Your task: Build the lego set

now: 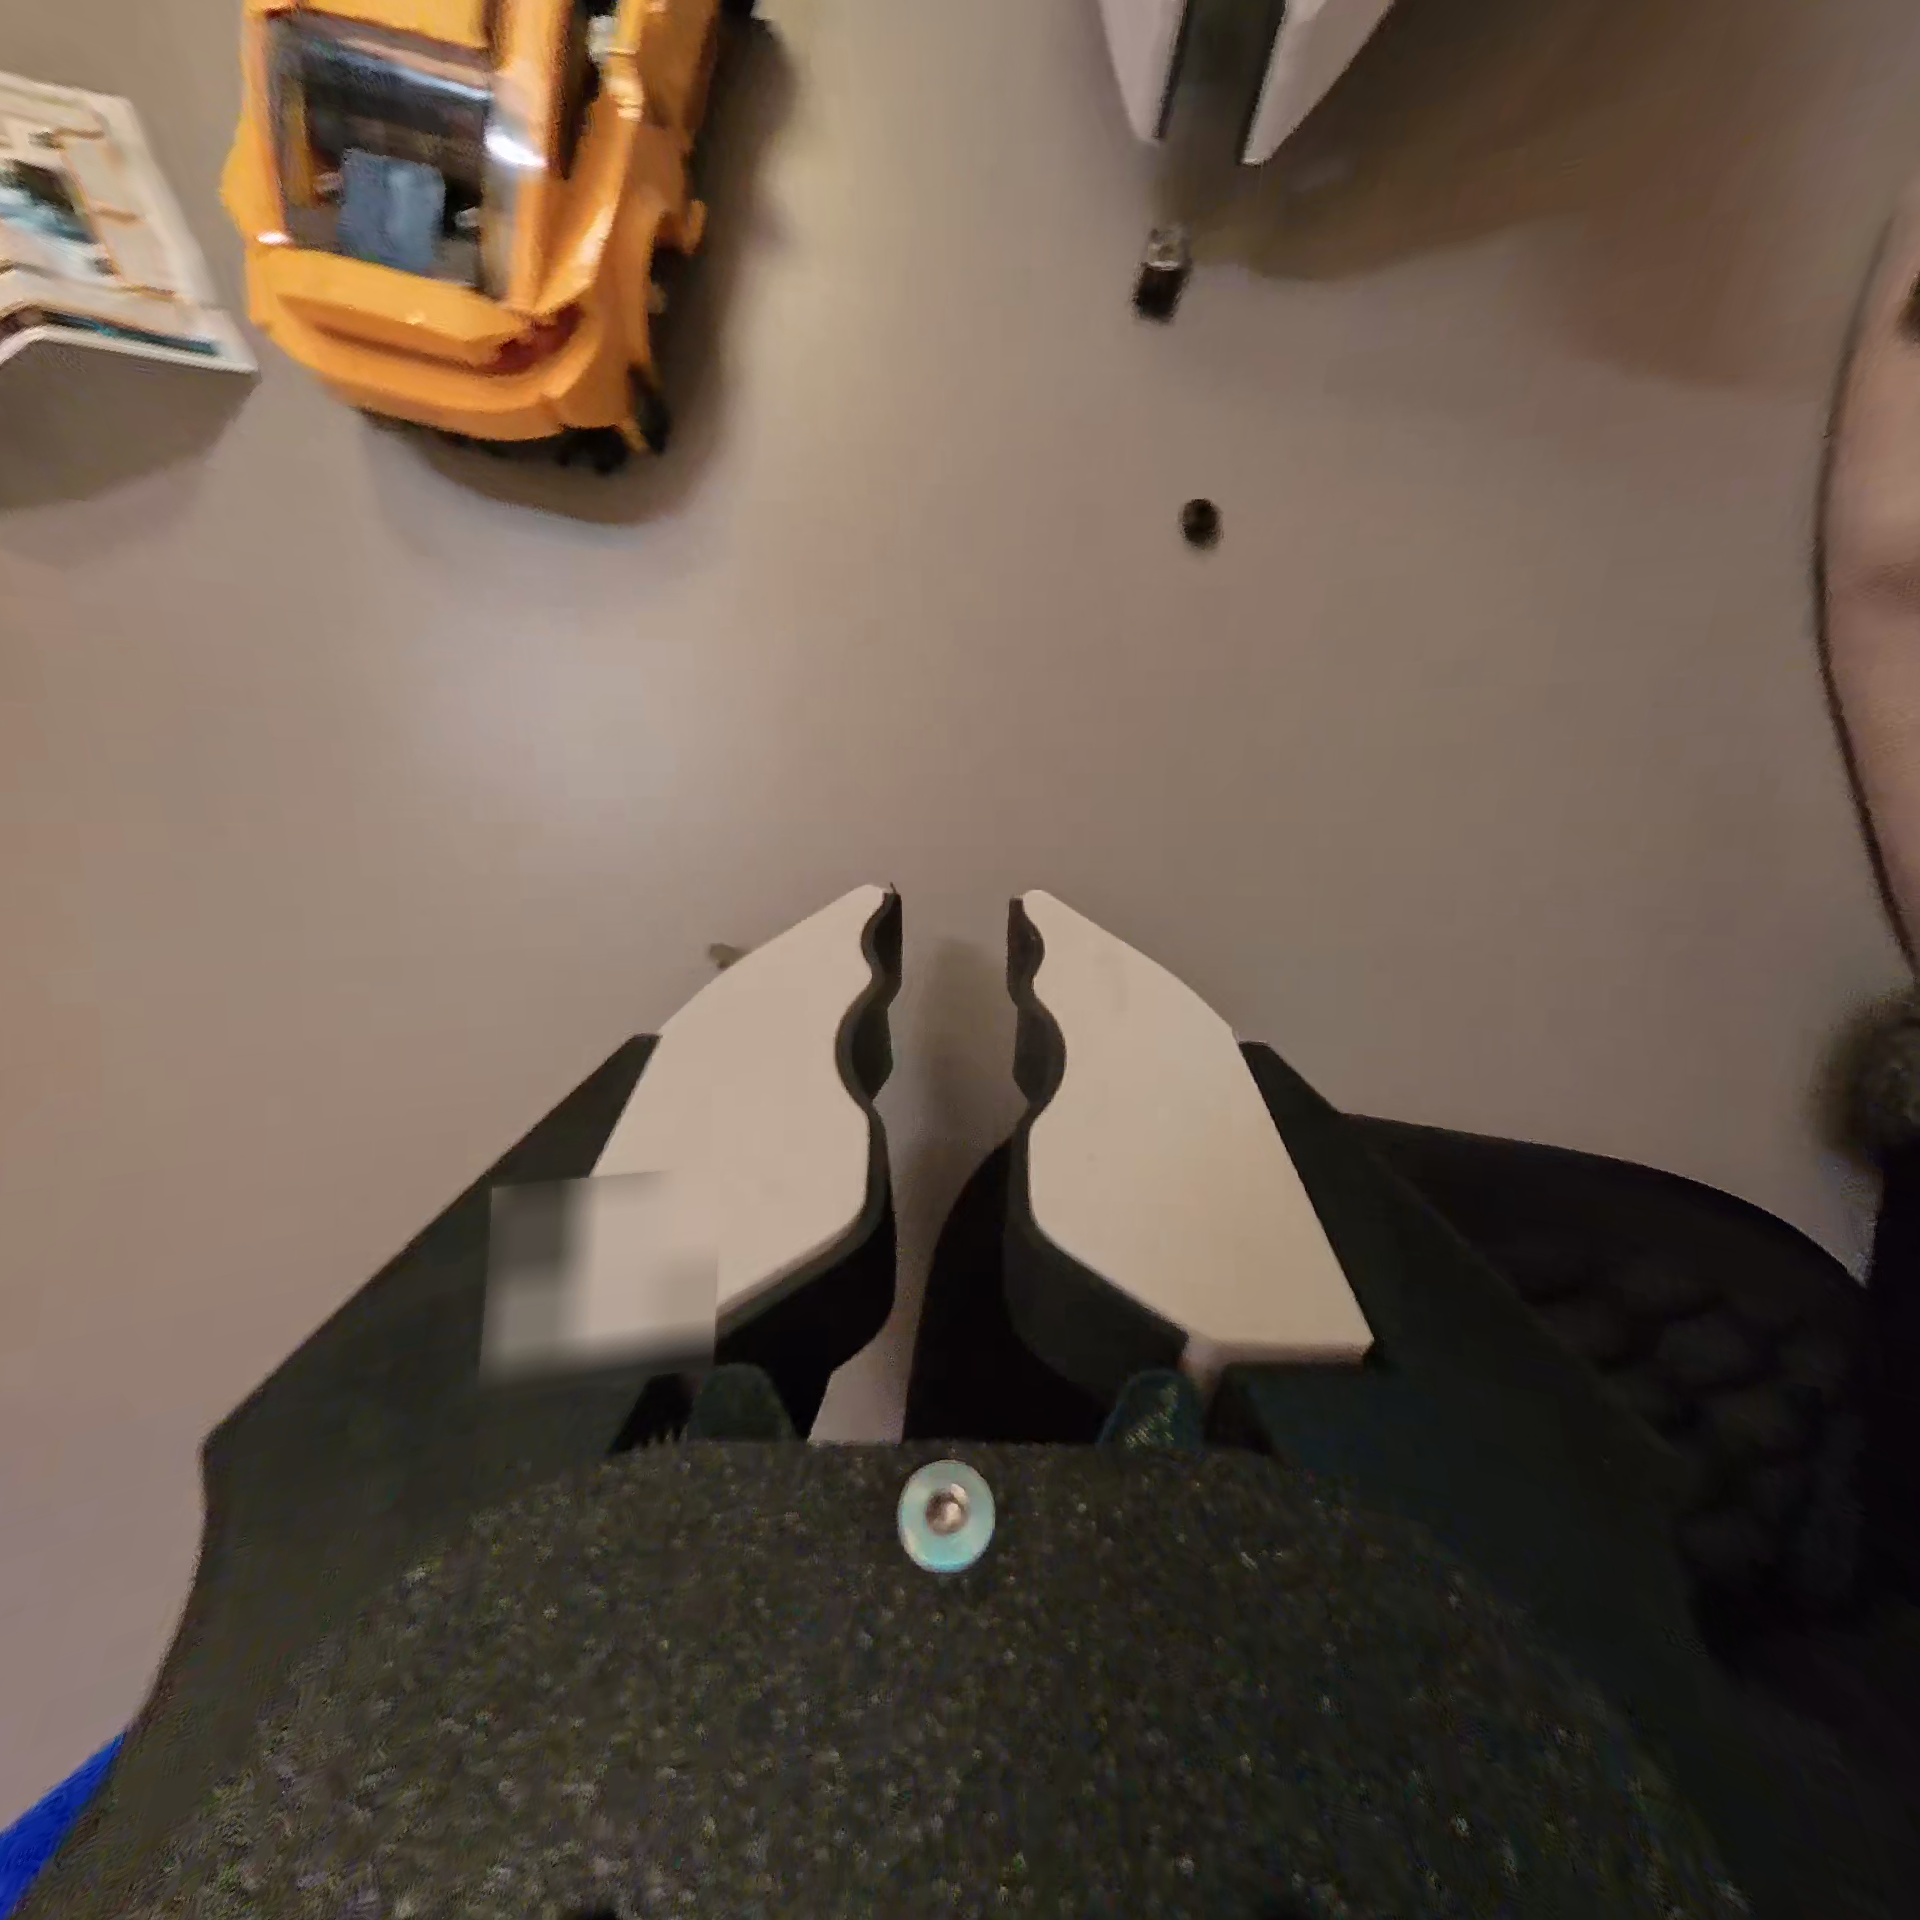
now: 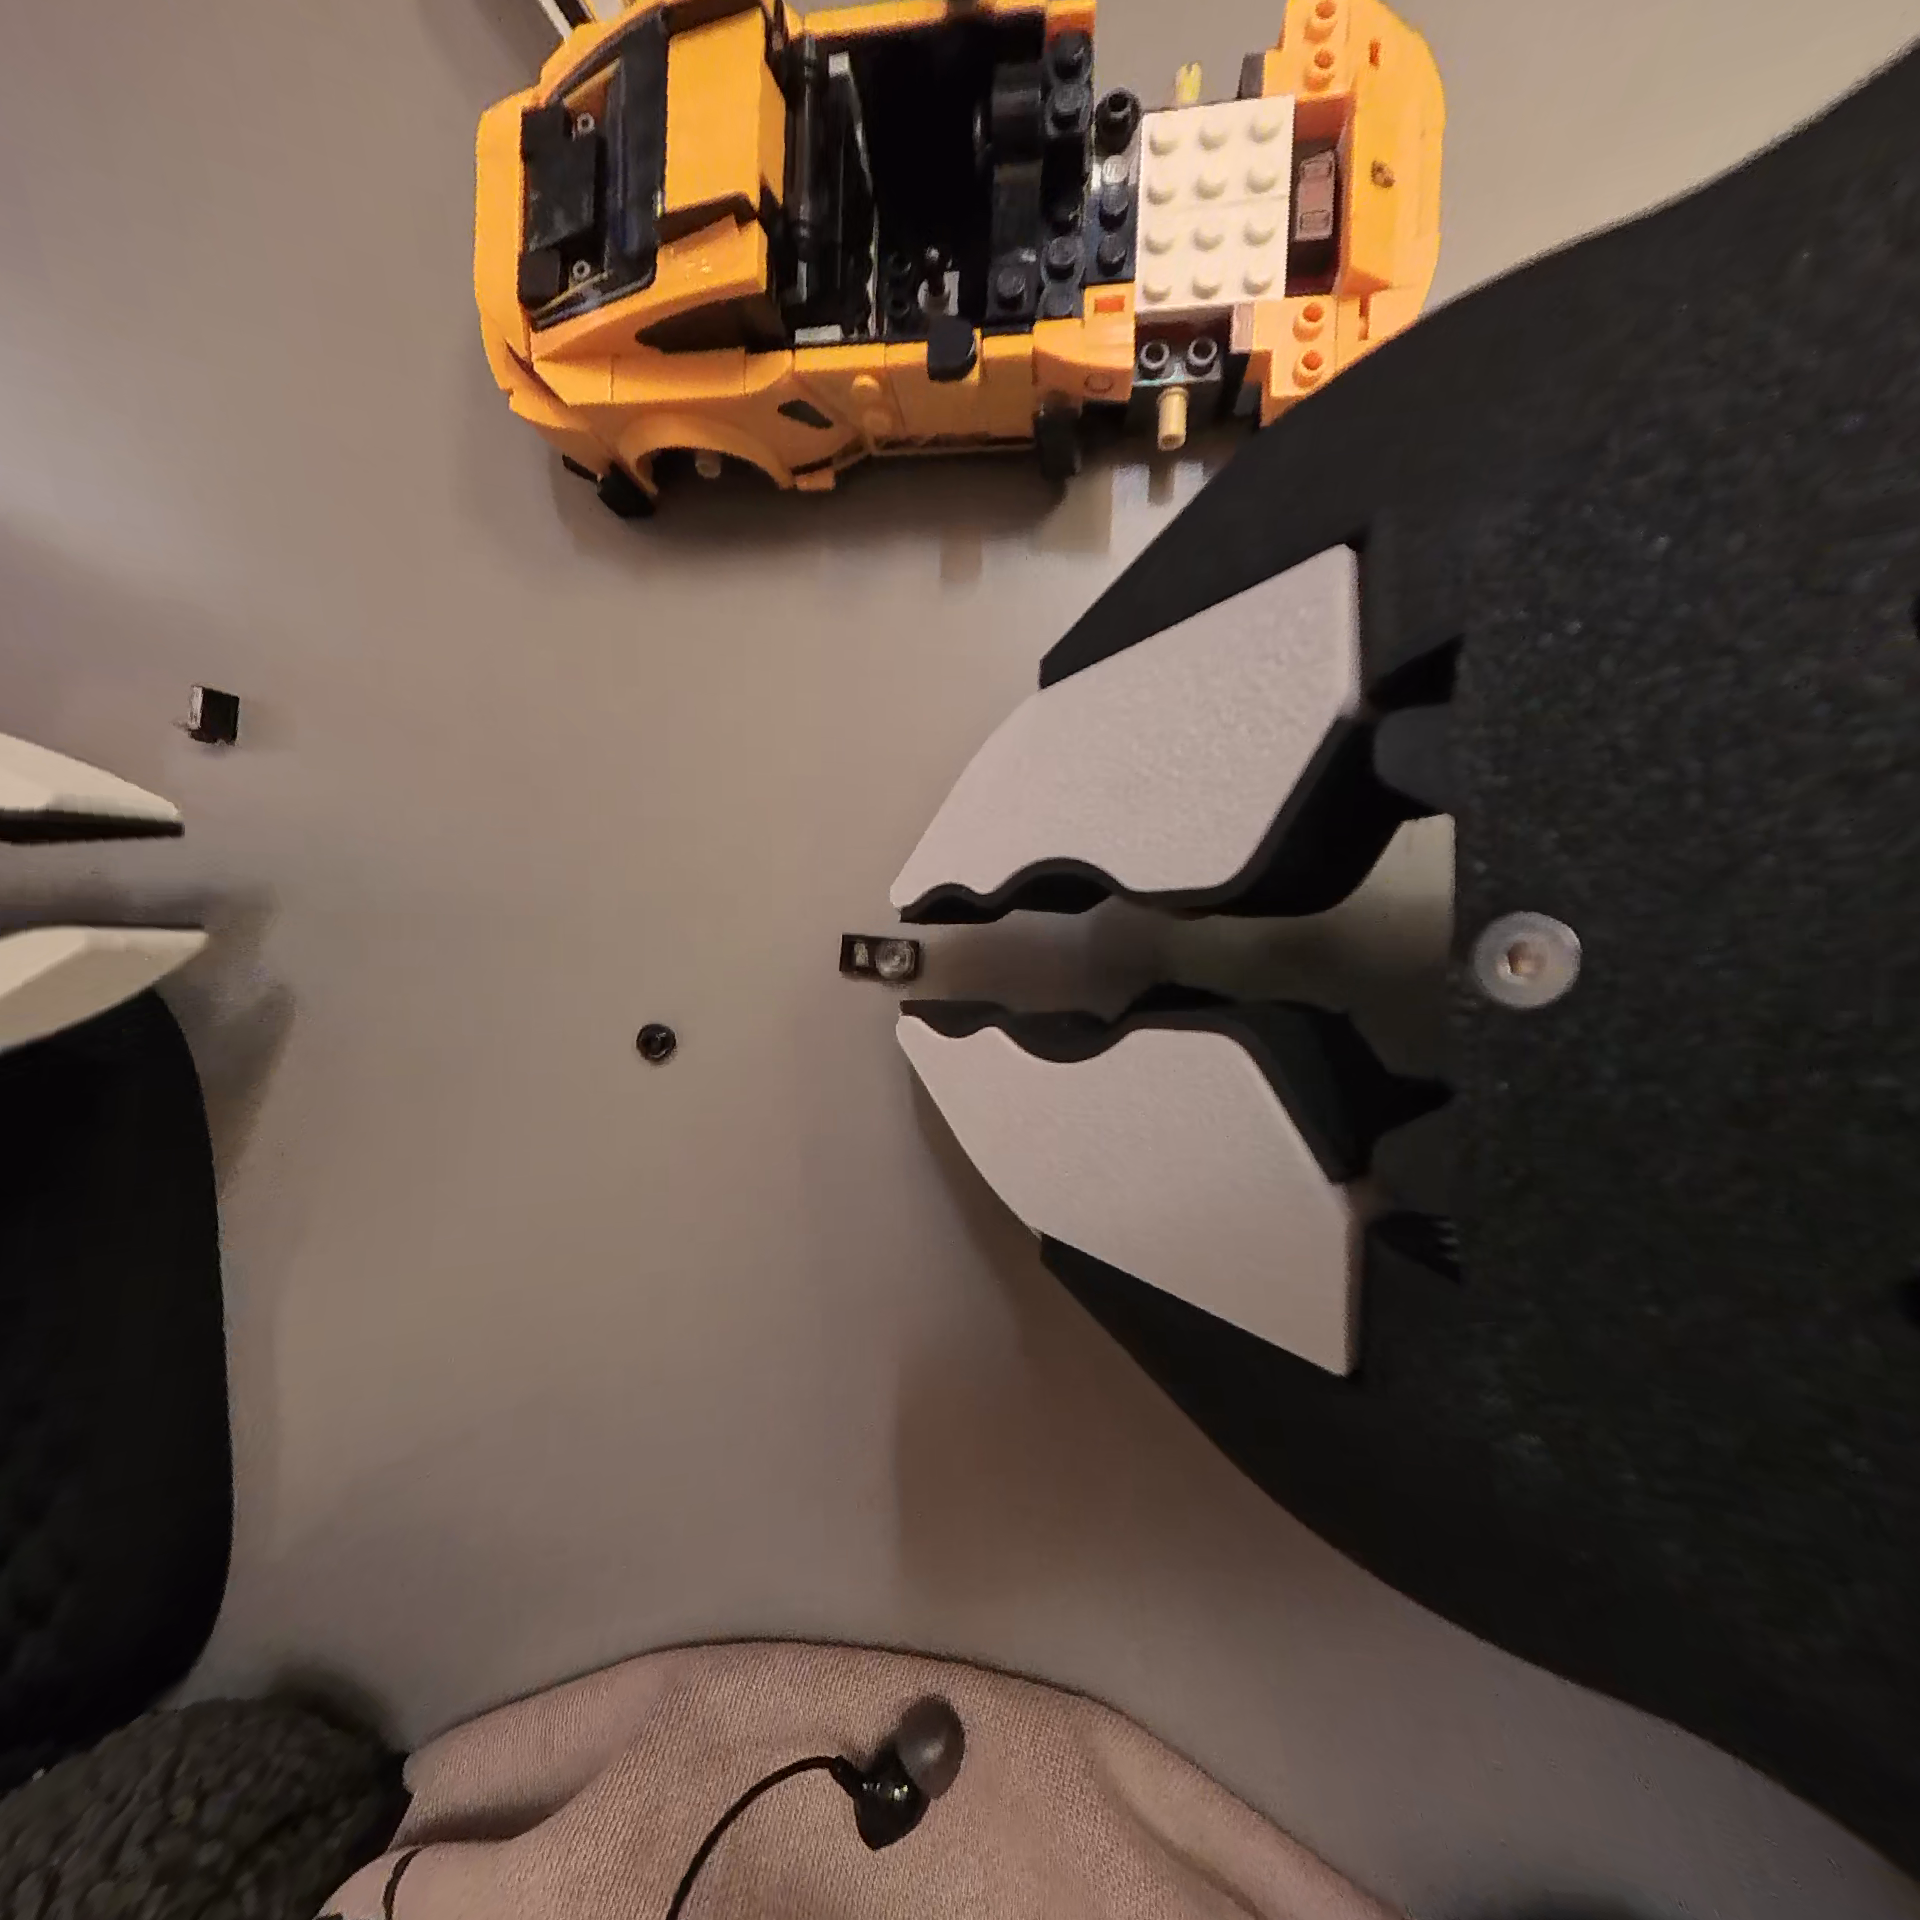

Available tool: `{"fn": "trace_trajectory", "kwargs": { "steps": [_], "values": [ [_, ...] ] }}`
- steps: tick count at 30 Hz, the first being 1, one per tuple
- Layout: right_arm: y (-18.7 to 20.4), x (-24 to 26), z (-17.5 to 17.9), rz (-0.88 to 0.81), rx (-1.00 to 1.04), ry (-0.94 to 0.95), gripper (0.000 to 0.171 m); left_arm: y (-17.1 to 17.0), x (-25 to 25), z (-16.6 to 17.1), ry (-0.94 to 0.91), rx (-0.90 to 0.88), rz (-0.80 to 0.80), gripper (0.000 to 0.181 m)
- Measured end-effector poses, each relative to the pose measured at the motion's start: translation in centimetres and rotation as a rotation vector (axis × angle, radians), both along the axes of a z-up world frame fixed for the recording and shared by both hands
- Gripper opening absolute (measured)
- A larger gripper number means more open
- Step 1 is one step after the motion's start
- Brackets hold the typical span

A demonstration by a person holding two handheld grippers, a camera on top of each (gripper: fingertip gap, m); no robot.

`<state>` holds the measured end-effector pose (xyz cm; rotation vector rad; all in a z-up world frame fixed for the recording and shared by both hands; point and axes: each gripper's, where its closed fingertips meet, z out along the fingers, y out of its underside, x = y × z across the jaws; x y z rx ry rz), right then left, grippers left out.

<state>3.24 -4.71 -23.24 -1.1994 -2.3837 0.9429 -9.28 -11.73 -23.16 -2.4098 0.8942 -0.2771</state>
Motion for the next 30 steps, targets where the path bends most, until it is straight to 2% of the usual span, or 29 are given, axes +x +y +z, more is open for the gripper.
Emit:
{"fn": "trace_trajectory", "kwargs": {
  "steps": [6,11,15,23,30],
  "values": [
    [-0.4,0.0,-0.5,0.007,0.000,-0.007,0.014,1.0,-1.0,-0.6,0.043,0.022,0.057,0.017],
    [-0.2,0.0,-0.4,-0.004,0.000,-0.002,0.013,1.8,-2.9,0.4,0.086,0.076,0.163,0.015],
    [-0.1,0.0,-0.2,-0.013,-0.004,0.010,0.013,1.7,-4.3,-0.7,0.158,0.025,0.228,0.019],
    [-0.2,-0.1,0.2,-0.017,-0.009,0.033,0.013,1.8,-3.6,-1.8,0.170,-0.009,0.201,0.012],
    [-0.4,-0.3,0.9,-0.016,-0.029,0.077,0.012,2.5,-2.3,-1.6,0.162,0.049,0.132,0.005]
  ]
}}
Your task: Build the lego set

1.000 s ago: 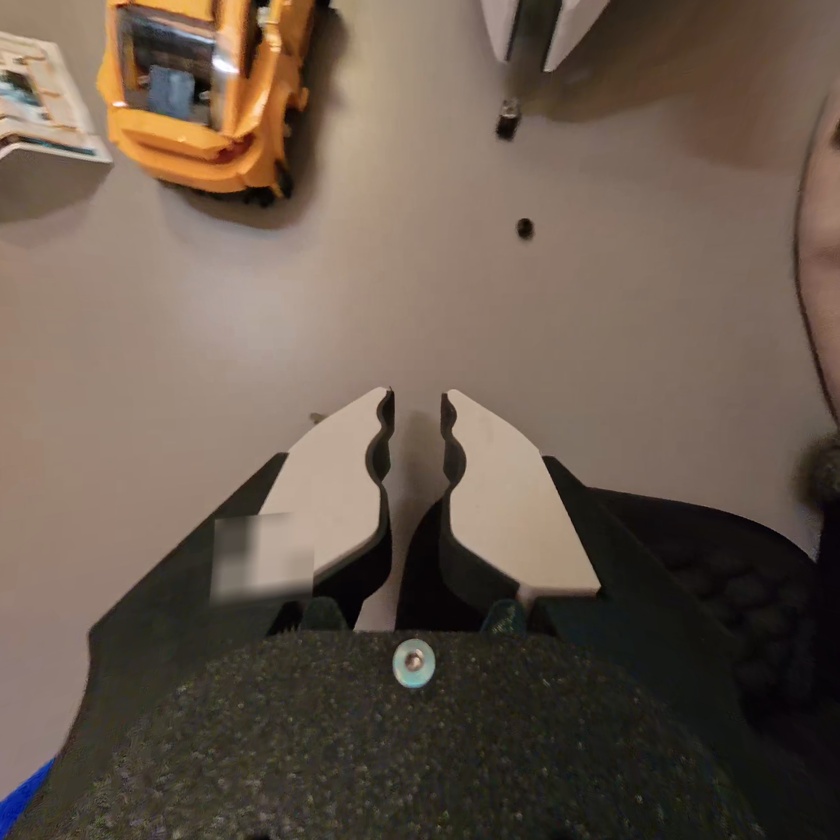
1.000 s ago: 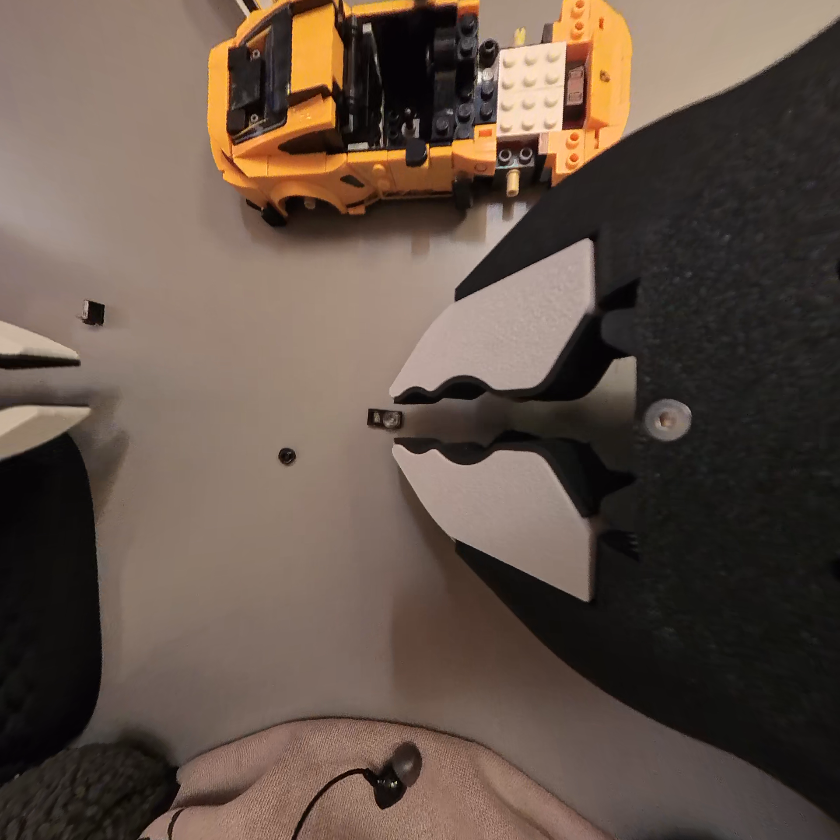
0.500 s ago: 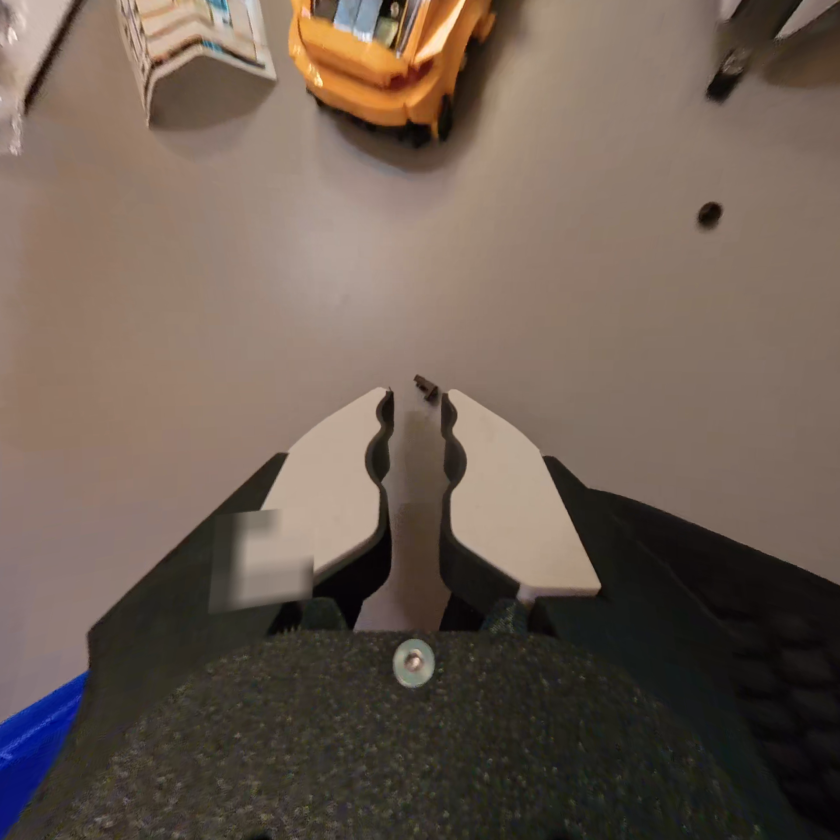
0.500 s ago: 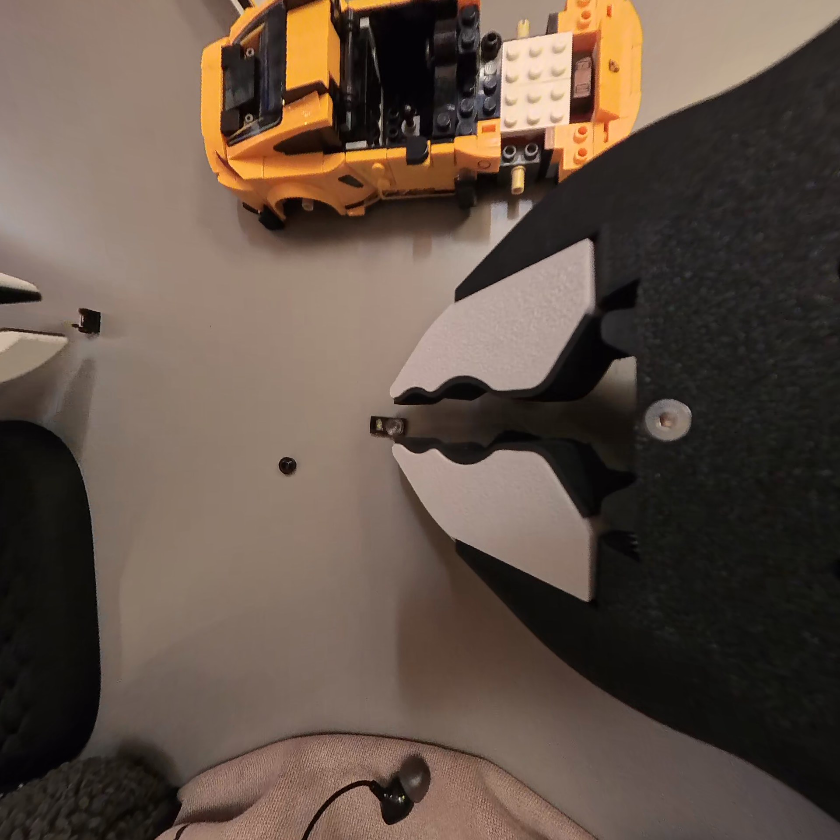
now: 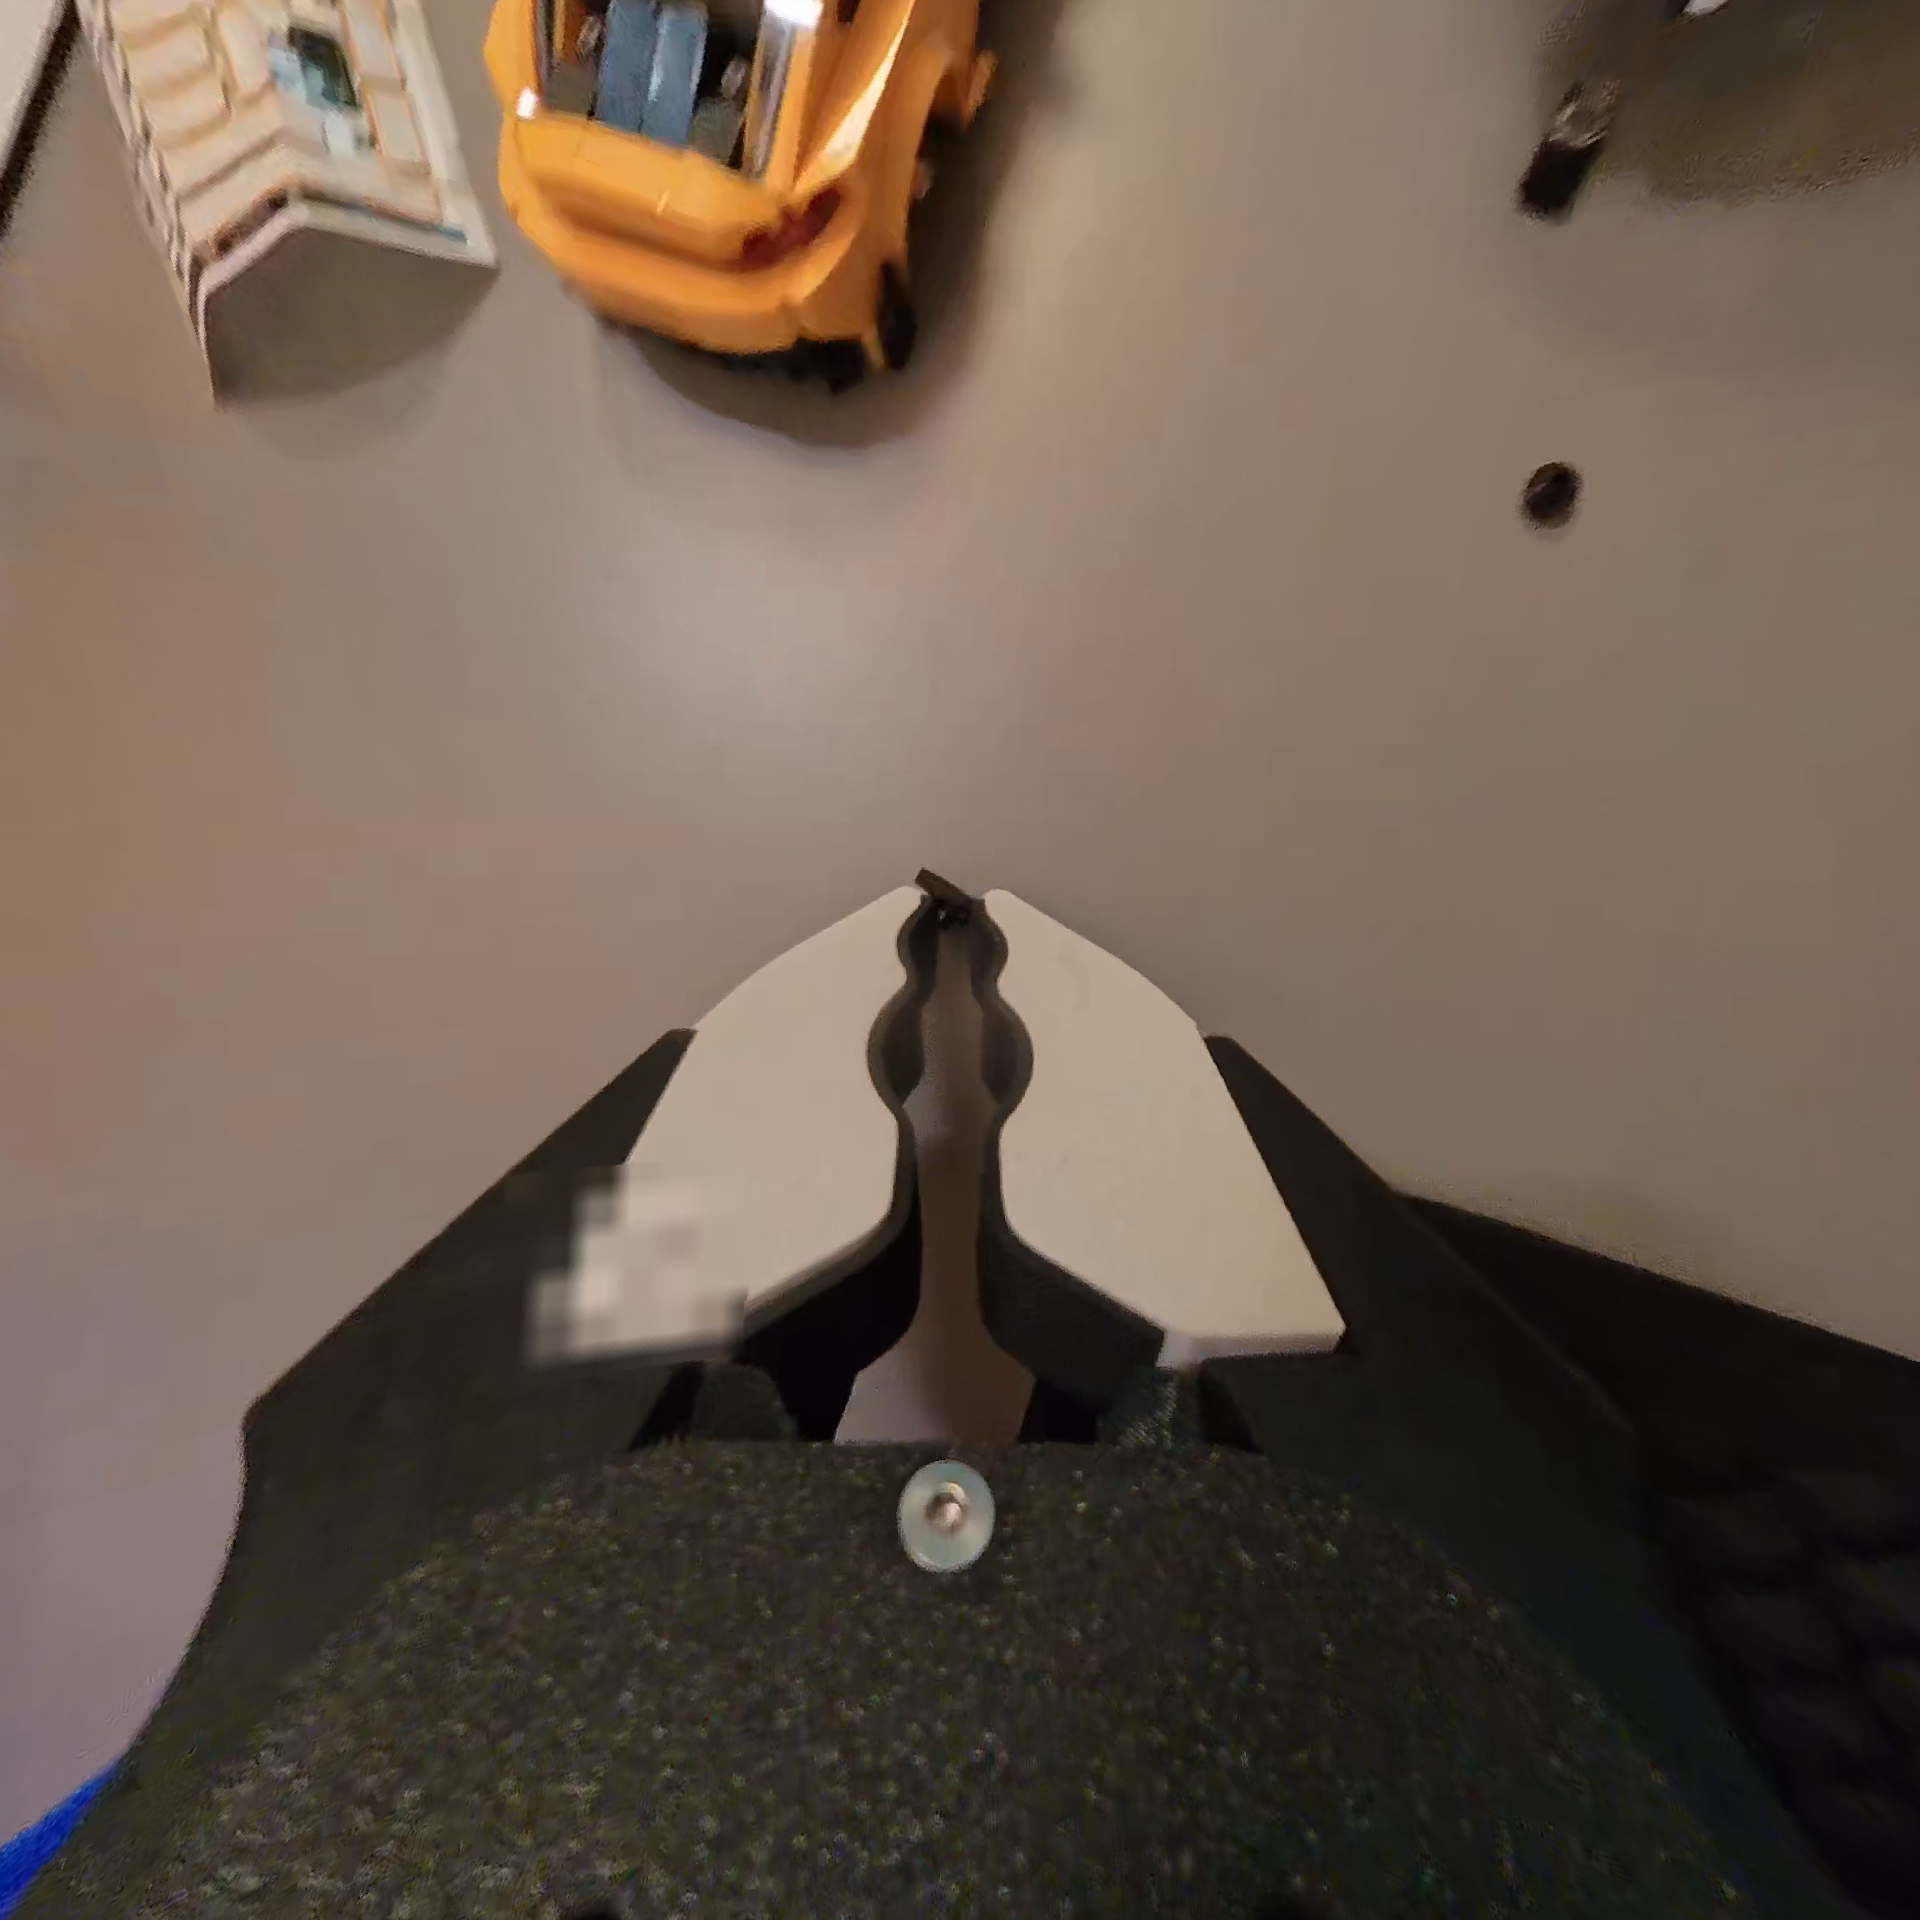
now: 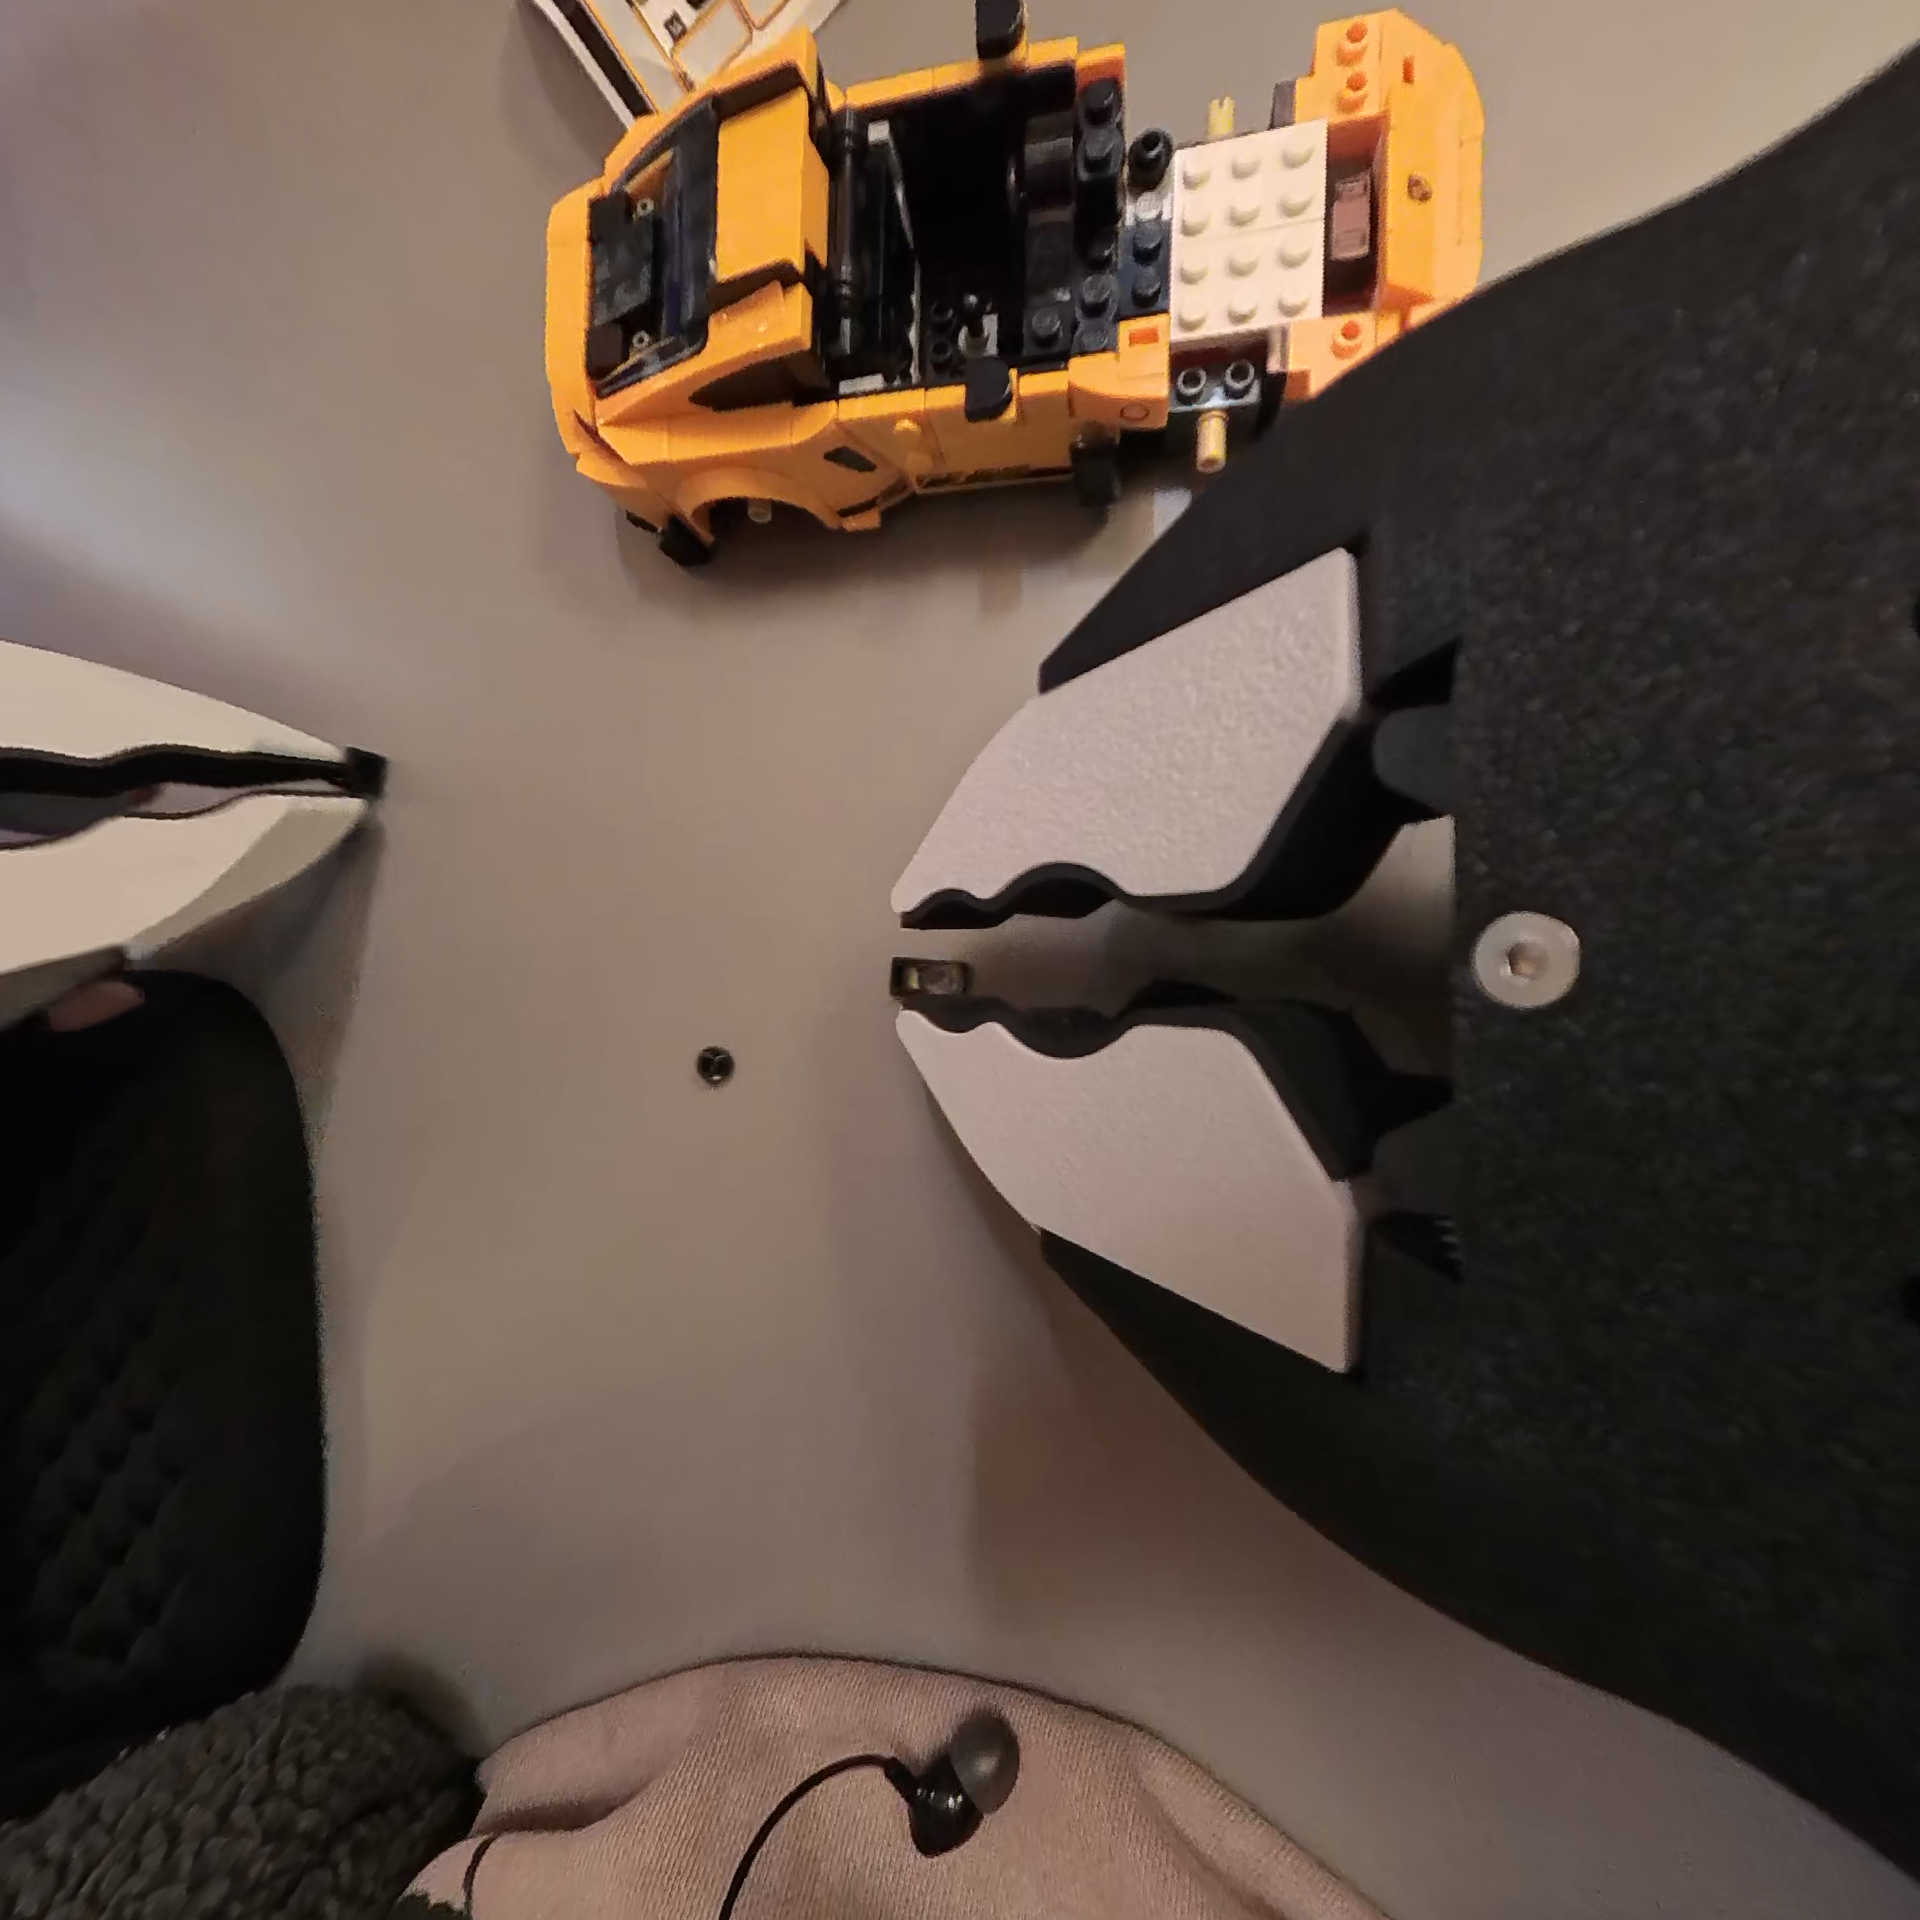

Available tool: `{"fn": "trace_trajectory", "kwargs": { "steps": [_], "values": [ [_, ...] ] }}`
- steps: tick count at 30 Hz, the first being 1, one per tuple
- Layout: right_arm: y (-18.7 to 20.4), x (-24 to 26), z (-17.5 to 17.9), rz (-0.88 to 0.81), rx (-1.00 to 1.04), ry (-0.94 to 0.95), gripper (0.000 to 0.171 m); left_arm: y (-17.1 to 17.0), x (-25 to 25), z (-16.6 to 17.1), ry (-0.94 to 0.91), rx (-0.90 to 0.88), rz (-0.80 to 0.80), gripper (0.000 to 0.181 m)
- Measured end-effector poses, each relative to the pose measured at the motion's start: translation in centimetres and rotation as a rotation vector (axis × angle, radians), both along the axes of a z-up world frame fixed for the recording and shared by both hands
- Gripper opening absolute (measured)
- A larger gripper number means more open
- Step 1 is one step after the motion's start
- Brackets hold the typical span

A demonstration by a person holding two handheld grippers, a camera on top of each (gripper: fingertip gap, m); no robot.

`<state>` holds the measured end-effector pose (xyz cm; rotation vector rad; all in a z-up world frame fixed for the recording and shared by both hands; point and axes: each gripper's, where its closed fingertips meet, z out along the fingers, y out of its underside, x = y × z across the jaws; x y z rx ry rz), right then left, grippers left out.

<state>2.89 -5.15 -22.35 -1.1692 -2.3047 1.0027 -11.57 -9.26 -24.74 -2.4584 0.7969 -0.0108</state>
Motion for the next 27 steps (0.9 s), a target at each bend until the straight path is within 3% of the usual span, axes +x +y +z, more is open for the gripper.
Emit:
{"fn": "trace_trajectory", "kwargs": {
  "steps": [8,13,27],
  "values": [
    [-0.8,-0.7,2.0,-0.003,-0.100,0.092,0.012,0.4,9.3,2.0,-0.161,0.187,-0.381,0.005],
    [-3.1,-0.1,1.4,0.096,-0.068,0.092,0.012,-1.1,13.1,1.9,-0.216,0.175,-0.552,0.005],
    [-3.3,-1.6,-0.4,0.074,0.070,0.059,0.011,-2.7,12.2,0.8,-0.231,0.044,-0.558,0.015]
  ]
}}
